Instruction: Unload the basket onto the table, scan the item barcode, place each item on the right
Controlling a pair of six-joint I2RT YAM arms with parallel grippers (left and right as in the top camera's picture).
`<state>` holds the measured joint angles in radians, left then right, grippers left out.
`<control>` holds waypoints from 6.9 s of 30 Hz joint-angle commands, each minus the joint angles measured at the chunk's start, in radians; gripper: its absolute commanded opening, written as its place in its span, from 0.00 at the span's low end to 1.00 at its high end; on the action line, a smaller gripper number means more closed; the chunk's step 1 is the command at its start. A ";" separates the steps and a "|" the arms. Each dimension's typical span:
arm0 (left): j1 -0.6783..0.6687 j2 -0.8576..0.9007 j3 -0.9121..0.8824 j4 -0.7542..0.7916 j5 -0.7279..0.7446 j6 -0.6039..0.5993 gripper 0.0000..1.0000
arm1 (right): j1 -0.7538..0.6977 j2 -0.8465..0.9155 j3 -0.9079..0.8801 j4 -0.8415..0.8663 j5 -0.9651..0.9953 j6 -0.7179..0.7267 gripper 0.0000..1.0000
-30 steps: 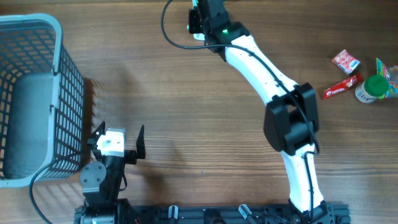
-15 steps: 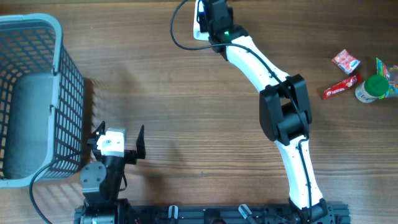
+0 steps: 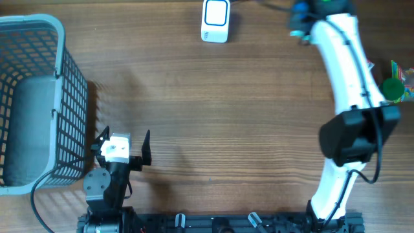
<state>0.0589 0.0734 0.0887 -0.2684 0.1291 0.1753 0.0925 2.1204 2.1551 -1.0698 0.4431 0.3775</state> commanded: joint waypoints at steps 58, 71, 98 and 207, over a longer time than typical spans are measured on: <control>-0.006 -0.005 -0.005 0.002 0.008 0.012 1.00 | -0.477 -1.164 0.011 -0.538 -0.626 -0.095 1.00; -0.006 -0.005 -0.005 0.002 0.008 0.012 1.00 | -0.477 -1.285 0.011 -0.341 -0.833 -0.497 1.00; -0.006 -0.005 -0.005 0.002 0.008 0.012 1.00 | -0.199 -1.949 -1.144 0.798 -0.878 -0.478 1.00; -0.008 -0.006 -0.005 0.003 0.004 0.013 1.00 | -0.032 -2.116 -2.150 1.080 -0.600 -0.533 1.00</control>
<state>0.0589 0.0734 0.0887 -0.2684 0.1291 0.1753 0.0566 0.0143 0.0063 0.0071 -0.1745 -0.1444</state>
